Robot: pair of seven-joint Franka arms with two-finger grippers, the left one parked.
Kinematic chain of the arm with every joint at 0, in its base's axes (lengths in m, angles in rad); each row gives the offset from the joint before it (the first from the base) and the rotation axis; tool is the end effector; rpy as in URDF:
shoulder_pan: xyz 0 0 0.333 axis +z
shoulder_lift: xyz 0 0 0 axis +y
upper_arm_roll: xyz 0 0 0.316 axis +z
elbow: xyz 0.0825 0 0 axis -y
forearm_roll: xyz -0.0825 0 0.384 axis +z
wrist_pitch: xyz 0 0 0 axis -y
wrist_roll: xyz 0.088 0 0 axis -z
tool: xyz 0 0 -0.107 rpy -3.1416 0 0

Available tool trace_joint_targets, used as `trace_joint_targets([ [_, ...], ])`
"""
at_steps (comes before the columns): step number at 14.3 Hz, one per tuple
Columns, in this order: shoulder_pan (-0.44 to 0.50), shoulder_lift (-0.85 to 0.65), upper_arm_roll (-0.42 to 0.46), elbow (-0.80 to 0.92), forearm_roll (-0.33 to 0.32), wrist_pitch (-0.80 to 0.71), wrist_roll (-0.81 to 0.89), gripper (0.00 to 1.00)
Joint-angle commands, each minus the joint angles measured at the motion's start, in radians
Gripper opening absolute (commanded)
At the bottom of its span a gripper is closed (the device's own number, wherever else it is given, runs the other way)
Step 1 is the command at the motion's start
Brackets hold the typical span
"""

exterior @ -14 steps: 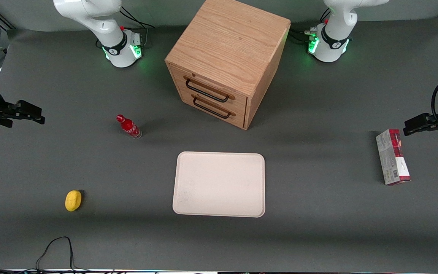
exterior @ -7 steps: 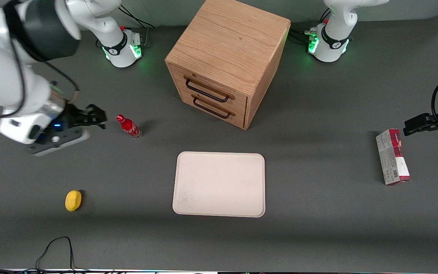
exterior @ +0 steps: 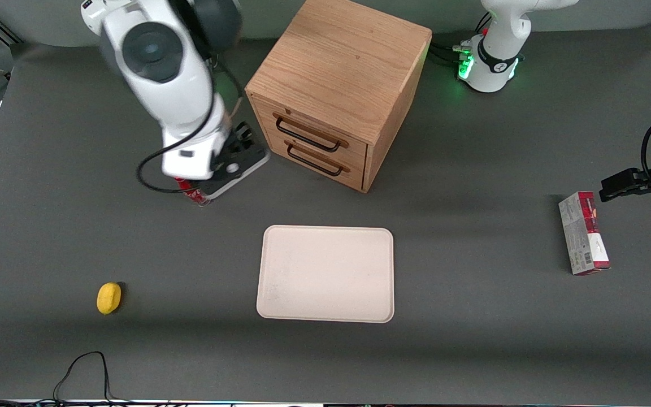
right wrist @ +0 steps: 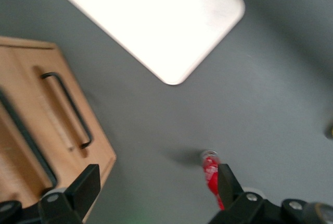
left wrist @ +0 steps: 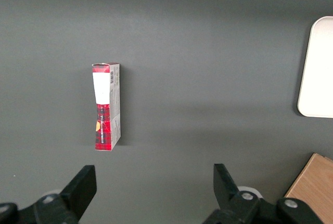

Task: Open upper drawer
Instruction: 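Move the right gripper to the upper drawer's black handle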

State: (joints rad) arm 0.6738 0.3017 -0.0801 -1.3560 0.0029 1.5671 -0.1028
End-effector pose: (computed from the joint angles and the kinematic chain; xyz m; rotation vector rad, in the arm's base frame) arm 0.5263 0.3645 0.5451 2.9096 1.0603 -0.1268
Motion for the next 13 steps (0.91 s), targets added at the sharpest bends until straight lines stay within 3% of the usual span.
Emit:
trace_joint_targets([
  [1, 0.056, 0.017, -0.012, 0.026, 0.072, -0.013, -0.026, 1.00],
  [3, 0.072, 0.017, -0.012, 0.026, 0.115, -0.015, -0.026, 1.00],
  [7, 0.087, 0.017, -0.009, 0.025, 0.138, -0.015, -0.108, 1.00],
  [11, 0.084, 0.011, -0.010, 0.006, 0.241, -0.016, -0.172, 1.00],
  [13, 0.087, 0.007, -0.010, -0.006, 0.241, -0.016, -0.172, 1.00],
])
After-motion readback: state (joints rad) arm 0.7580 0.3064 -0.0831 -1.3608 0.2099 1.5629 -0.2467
